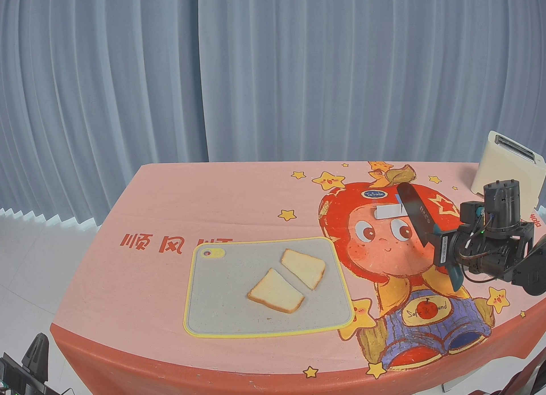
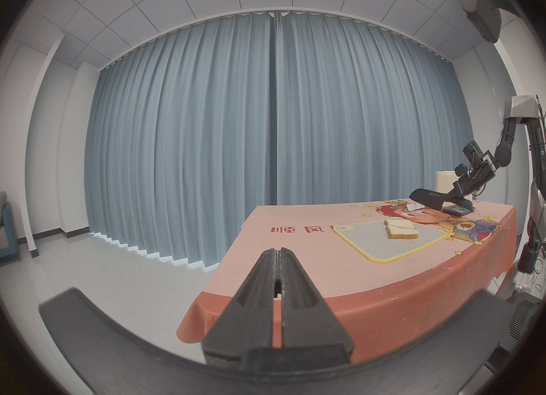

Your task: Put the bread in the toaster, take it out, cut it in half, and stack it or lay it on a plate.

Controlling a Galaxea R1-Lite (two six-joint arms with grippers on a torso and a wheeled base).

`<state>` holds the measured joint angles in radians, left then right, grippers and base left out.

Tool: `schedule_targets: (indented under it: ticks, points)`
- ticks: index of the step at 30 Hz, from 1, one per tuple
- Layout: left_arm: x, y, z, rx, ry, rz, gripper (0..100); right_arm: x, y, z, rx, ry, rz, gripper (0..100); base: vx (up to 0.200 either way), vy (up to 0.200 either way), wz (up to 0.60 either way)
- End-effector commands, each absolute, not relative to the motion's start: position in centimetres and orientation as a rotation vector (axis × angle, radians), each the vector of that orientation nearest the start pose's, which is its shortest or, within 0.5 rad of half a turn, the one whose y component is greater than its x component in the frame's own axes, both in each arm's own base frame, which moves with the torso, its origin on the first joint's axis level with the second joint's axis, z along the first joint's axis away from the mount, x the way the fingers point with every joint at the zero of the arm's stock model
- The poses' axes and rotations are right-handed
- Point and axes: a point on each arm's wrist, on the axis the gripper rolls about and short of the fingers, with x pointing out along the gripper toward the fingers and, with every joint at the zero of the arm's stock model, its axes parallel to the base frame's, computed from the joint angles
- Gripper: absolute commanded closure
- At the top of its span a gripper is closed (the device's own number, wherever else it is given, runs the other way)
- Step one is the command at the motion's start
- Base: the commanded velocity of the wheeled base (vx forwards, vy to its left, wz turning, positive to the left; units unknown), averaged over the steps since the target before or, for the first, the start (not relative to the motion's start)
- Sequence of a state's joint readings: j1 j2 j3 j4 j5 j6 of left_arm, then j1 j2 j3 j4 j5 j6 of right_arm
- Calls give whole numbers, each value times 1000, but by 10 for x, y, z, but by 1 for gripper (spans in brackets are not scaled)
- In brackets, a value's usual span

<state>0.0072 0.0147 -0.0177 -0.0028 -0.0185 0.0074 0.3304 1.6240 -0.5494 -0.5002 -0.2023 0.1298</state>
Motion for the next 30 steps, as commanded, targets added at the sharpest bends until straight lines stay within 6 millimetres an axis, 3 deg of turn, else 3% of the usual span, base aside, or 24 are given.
schedule_targets:
  ticks: [1, 30]
  points:
    - [-23, -1, 76, 8, -3, -11, 100, 241, 78, 122, -30, 579, 87, 100, 0, 0, 0]
    - [-23, -1, 76, 8, -3, -11, 100, 246, 79, 115, -36, 603, 81, 100, 0, 0, 0]
